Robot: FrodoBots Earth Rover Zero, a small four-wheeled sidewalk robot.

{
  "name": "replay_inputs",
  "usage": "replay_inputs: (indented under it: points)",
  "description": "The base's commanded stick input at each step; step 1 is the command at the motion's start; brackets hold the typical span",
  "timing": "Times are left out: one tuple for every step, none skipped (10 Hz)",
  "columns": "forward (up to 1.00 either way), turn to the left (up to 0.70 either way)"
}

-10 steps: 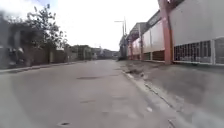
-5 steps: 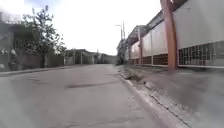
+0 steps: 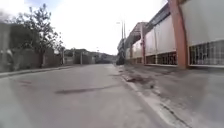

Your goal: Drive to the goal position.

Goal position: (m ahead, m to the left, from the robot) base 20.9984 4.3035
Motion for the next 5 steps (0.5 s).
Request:
replay_inputs:
  points:
    - [1.00, 0.00]
    - [1.00, 0.00]
    - [1.00, 0.00]
    - [1.00, 0.00]
    - [1.00, 0.00]
